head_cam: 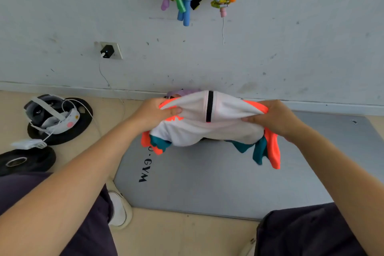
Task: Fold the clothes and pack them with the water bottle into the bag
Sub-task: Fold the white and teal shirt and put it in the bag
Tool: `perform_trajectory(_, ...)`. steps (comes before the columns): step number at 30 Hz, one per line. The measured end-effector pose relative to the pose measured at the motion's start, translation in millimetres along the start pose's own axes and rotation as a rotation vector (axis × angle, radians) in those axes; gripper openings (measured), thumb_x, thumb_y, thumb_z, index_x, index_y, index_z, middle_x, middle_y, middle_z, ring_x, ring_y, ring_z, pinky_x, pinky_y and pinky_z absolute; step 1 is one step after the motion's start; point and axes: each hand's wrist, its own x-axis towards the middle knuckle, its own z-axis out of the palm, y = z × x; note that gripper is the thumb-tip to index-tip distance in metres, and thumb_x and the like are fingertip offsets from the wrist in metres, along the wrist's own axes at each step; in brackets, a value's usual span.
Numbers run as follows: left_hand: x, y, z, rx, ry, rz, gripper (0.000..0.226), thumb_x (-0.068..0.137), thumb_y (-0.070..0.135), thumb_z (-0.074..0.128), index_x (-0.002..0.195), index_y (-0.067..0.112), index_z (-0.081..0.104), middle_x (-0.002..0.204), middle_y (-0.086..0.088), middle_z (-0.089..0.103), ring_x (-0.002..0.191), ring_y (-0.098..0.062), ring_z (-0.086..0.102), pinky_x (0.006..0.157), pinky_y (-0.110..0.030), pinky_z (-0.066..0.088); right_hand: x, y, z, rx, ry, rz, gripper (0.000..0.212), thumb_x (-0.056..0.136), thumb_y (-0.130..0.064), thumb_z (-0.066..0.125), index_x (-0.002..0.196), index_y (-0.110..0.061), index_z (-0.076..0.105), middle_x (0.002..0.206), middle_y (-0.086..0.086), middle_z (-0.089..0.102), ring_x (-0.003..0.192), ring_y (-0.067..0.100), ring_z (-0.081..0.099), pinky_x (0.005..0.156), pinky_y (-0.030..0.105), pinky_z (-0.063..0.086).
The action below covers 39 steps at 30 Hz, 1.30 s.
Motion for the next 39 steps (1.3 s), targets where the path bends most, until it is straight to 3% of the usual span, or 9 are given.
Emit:
perform_trajectory(5,-24.4,-18.0,-1.4,0.227,-0.404,-0.180,0.030,0.070,0.050,0.082,0.073,0.022,0.072,0.072,0.011,0.073,0.062,0.001,0.063,0.060,-0.013,0.044,-15.8,32.7,15.4,0.068,-0.312,0.107,0.052,0.071,-0.046,0.082,0.102,-0.006,0.070,0.098,0.015,0.074,0.088,0.027,0.071,0.085,0.044,0.055)
perform_trajectory(10,-22.3,14.6,-32.3,0.292,-0.759,-0.279,0.047,0.055,0.067,0.081,0.085,0.030,0.079,0.090,0.008,0.077,0.076,-0.006,0.069,0.070,-0.017,0.050,-6.1,28.9,3.9,0.083,-0.571,0.130,0.050,0.071,-0.060,0.069,0.098,-0.018,0.076,0.103,0.006,0.075,0.092,0.017,0.072,0.070,0.023,0.055)
perform_trajectory(14,6.7,11.3,-33.2,0.273,-0.642,-0.287,0.048,0.056,0.071,0.078,0.081,0.030,0.078,0.088,0.007,0.077,0.075,-0.005,0.070,0.068,-0.016,0.050,19.1,26.4,5.8,0.148,-0.447,0.149,0.053,0.067,-0.071,0.069,0.090,-0.024,0.077,0.094,0.001,0.077,0.083,0.013,0.073,0.063,0.021,0.053)
perform_trajectory(20,45.0,-124.6,64.7,0.493,-0.413,-0.350,0.056,0.073,0.060,0.077,0.053,0.017,0.047,0.052,0.004,0.048,0.053,-0.015,0.045,0.050,-0.027,0.030,68.9,125.6,86.3,-0.132,-0.359,0.310,0.028,0.085,-0.045,0.071,0.077,-0.019,0.063,0.068,-0.009,0.064,0.051,0.001,0.058,0.047,0.015,0.042)
perform_trajectory(28,54.3,-254.7,146.9,0.554,-0.488,-0.447,0.045,0.074,0.050,0.078,0.053,0.020,0.053,0.059,-0.001,0.053,0.070,-0.027,0.058,0.052,-0.030,0.034,113.9,233.8,159.3,-0.537,-0.564,0.393,0.032,0.087,-0.034,0.069,0.090,-0.003,0.064,0.091,0.012,0.059,0.085,0.023,0.051,0.065,0.030,0.034)
perform_trajectory(31,86.4,-259.5,144.0,0.520,-0.218,-0.407,0.040,0.076,0.051,0.077,0.072,0.014,0.062,0.078,-0.008,0.060,0.085,-0.032,0.061,0.062,-0.034,0.037,148.1,229.9,160.4,-0.472,-0.222,0.345,0.020,0.088,-0.028,0.067,0.088,-0.009,0.063,0.088,0.010,0.058,0.087,0.028,0.053,0.068,0.029,0.032)
perform_trajectory(34,113.4,-260.5,142.6,0.484,0.089,-0.251,0.060,0.071,0.046,0.082,0.113,0.009,0.059,0.115,-0.015,0.058,0.109,-0.032,0.053,0.084,-0.041,0.042,175.5,224.2,158.6,-0.380,0.194,0.227,0.025,0.087,-0.021,0.065,0.108,-0.008,0.065,0.106,0.015,0.063,0.103,0.033,0.056,0.080,0.035,0.039)
perform_trajectory(36,114.3,-267.5,142.8,0.446,0.164,-0.226,0.074,0.072,0.038,0.083,0.130,0.008,0.050,0.131,-0.016,0.050,0.122,-0.032,0.045,0.096,-0.043,0.039,178.3,228.2,160.0,-0.352,0.292,0.148,0.031,0.086,-0.018,0.065,0.114,-0.006,0.062,0.115,0.015,0.060,0.107,0.030,0.053,0.088,0.036,0.040)
perform_trajectory(39,85.1,-295.7,151.6,0.385,0.262,-0.392,0.050,0.079,0.032,0.077,0.115,0.004,0.056,0.116,-0.016,0.057,0.112,-0.035,0.049,0.090,-0.044,0.043,158.6,253.3,174.1,-0.285,0.321,0.252,0.013,0.088,-0.017,0.060,0.096,-0.006,0.060,0.096,0.013,0.061,0.090,0.030,0.054,0.072,0.032,0.037)
